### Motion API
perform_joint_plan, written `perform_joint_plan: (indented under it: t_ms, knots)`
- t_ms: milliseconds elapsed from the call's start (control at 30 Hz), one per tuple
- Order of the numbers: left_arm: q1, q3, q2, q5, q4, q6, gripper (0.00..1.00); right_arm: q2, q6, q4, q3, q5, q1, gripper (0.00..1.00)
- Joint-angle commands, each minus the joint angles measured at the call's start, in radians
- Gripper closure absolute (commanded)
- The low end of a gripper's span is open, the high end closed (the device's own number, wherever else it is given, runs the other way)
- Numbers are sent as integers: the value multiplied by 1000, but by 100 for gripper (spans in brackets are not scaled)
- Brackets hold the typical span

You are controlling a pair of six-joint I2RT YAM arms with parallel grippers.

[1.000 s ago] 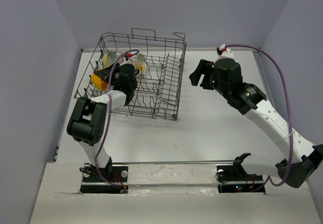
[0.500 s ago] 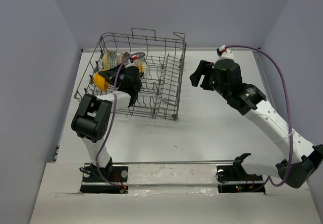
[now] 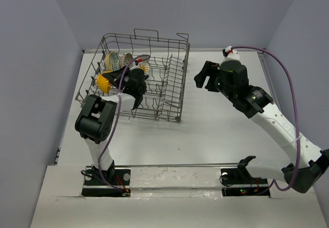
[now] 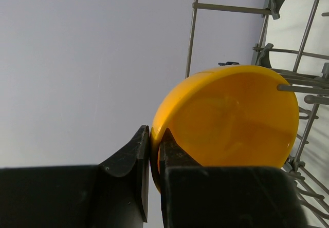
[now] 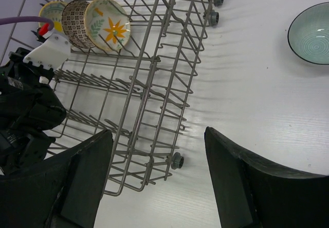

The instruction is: Load the bowls into the dish rack

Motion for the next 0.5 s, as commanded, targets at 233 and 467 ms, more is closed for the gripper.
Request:
perform_joint_plan:
  t_ms: [233, 467]
  knots:
    - [-25, -38, 46, -41, -64, -68, 88, -37, -19, 44, -5, 20, 2, 23]
    - [-27, -31, 49, -38, -147, -125, 83, -42, -19, 40, -9, 22, 2, 23]
